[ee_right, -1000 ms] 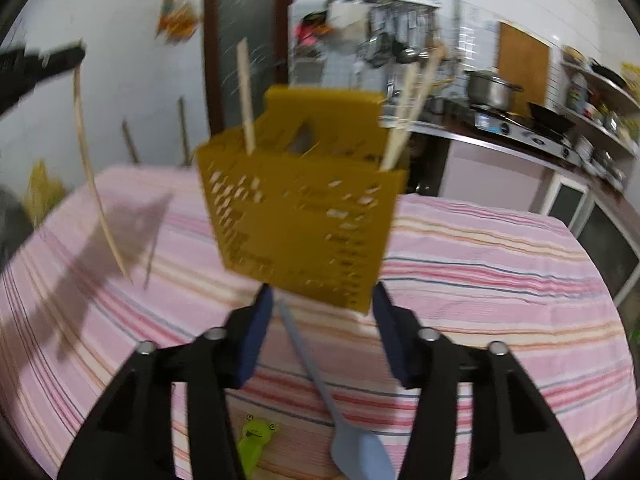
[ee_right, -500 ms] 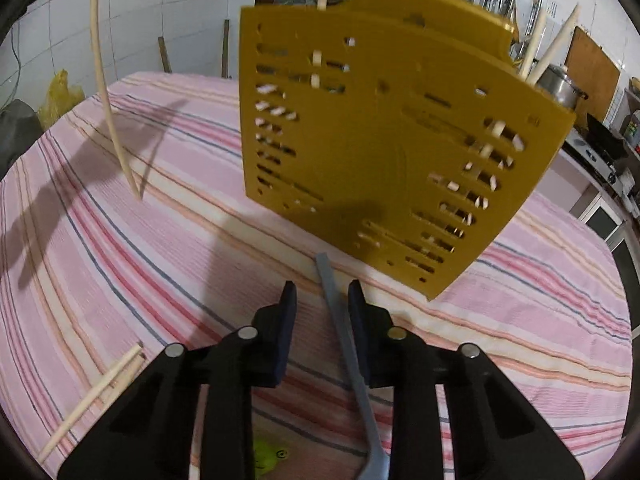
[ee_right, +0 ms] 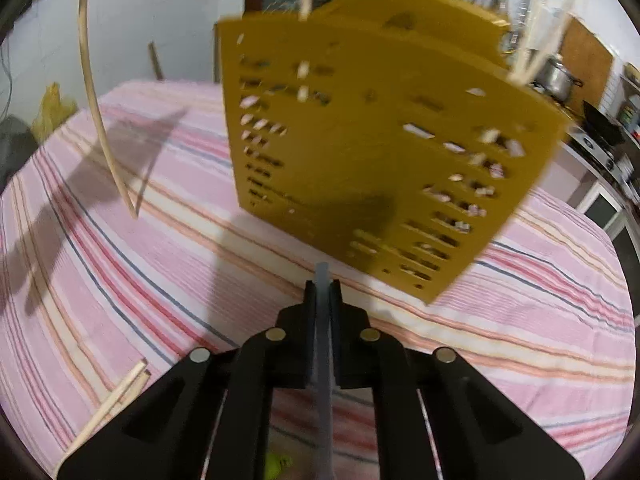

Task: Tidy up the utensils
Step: 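Lower the spatula into the yellow holder and open the right tool while the left drops its chopstick in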

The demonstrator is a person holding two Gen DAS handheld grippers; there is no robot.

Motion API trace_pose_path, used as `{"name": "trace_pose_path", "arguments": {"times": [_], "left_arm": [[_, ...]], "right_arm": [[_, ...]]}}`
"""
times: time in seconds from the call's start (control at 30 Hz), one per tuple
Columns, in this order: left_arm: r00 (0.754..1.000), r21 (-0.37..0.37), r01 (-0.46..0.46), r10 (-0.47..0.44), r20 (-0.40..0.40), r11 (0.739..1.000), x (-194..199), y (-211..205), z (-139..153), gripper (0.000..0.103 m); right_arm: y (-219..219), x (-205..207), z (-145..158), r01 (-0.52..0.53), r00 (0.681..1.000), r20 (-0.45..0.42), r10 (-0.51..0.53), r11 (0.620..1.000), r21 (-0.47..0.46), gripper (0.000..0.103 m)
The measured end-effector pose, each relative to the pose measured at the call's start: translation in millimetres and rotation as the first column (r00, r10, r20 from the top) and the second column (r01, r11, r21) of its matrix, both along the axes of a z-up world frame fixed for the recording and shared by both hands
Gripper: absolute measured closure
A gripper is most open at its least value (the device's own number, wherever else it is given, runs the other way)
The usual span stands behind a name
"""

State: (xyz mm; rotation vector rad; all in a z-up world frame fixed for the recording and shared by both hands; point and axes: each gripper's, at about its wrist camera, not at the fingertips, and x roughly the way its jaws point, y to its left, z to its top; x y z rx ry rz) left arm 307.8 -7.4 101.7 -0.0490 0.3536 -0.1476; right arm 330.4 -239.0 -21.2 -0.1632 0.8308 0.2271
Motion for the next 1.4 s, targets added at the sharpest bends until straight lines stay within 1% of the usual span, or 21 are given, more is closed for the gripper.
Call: {"name": "trace_pose_path", "arguments": {"times": [0.1, 0.17, 0.3, 0.37, 0.4, 0.43, 0.5, 0.57, 0.67, 0.8, 0.83, 0.93, 1.07, 1.17, 1.27, 1.33, 1.4], "left_arm": [[1.000, -0.004, 0.003, -0.003, -0.002, 1.000, -1, -3, 0, 0.098], [1.000, -0.008, 0.005, -0.005, 0.001, 1.000, -2, -4, 2, 0.098], [1.000, -0.013, 0.013, -0.013, 0.011, 1.000, -6, -7, 6, 0.098], [1.000, -0.020, 0.016, -0.016, 0.021, 1.000, -8, -8, 10, 0.098], [1.000, -0.022, 0.019, -0.018, 0.025, 1.000, -10, -9, 12, 0.098], [0.999, -0.022, 0.021, -0.020, 0.029, 1.000, -10, -9, 13, 0.098], [0.999, -0.024, 0.023, -0.022, 0.041, 0.999, -13, -12, 16, 0.098], [0.999, -0.034, 0.027, -0.025, 0.042, 0.999, -14, -13, 18, 0.098], [0.998, -0.045, 0.032, -0.030, 0.047, 0.998, -16, -15, 22, 0.098], [0.996, -0.051, 0.043, -0.039, 0.077, 0.998, -22, -20, 35, 0.098], [0.995, -0.054, 0.047, -0.042, 0.088, 0.997, -22, -21, 41, 0.098], [0.989, -0.071, 0.059, -0.049, 0.143, 0.996, -26, -26, 67, 0.098], [0.971, -0.099, 0.087, -0.062, 0.233, 0.991, -28, -39, 108, 0.098], [0.958, -0.110, 0.110, -0.076, 0.276, 0.988, -23, -54, 129, 0.098], [0.952, -0.109, 0.125, -0.088, 0.294, 0.986, -9, -72, 135, 0.098], [0.948, -0.087, 0.122, -0.090, 0.304, 0.989, 3, -84, 131, 0.098], [0.949, -0.063, 0.116, -0.092, 0.300, 0.991, 19, -96, 119, 0.098]], "right_arm": [[-10, -13, 16, 0.033, 0.998, 0.058, -0.034, 0.999, 0.015, 0.096], [-18, -23, 30, 0.059, 0.992, 0.106, -0.063, 0.997, 0.041, 0.096], [-31, -44, 57, 0.116, 0.967, 0.218, -0.132, 0.990, 0.085, 0.096], [-40, -56, 72, 0.140, 0.946, 0.275, -0.171, 0.982, 0.127, 0.096], [-38, -59, 79, 0.151, 0.935, 0.302, -0.187, 0.979, 0.139, 0.096], [-40, -65, 87, 0.167, 0.917, 0.340, -0.211, 0.974, 0.155, 0.096], [-37, -72, 98, 0.182, 0.891, 0.386, -0.241, 0.966, 0.182, 0.096], [-39, -79, 111, 0.194, 0.857, 0.436, -0.274, 0.956, 0.219, 0.096], [-39, -86, 130, 0.198, 0.815, 0.497, -0.297, 0.950, 0.242, 0.096], [-42, -84, 153, 0.185, 0.778, 0.544, -0.314, 0.942, 0.279, 0.096], [-42, -84, 163, 0.182, 0.762, 0.562, -0.321, 0.940, 0.290, 0.096], [-40, -76, 183, 0.171, 0.735, 0.593, -0.329, 0.936, 0.307, 0.096], [-35, -58, 209, 0.159, 0.699, 0.637, -0.326, 0.938, 0.306, 0.096], [-34, -42, 218, 0.153, 0.682, 0.651, -0.333, 0.935, 0.319, 0.096], [-37, -24, 219, 0.154, 0.672, 0.652, -0.350, 0.928, 0.340, 0.096], [-39, -12, 215, 0.155, 0.675, 0.643, -0.362, 0.921, 0.356, 0.096], [-39, -1, 207, 0.158, 0.678, 0.637, -0.365, 0.920, 0.359, 0.096]]}}
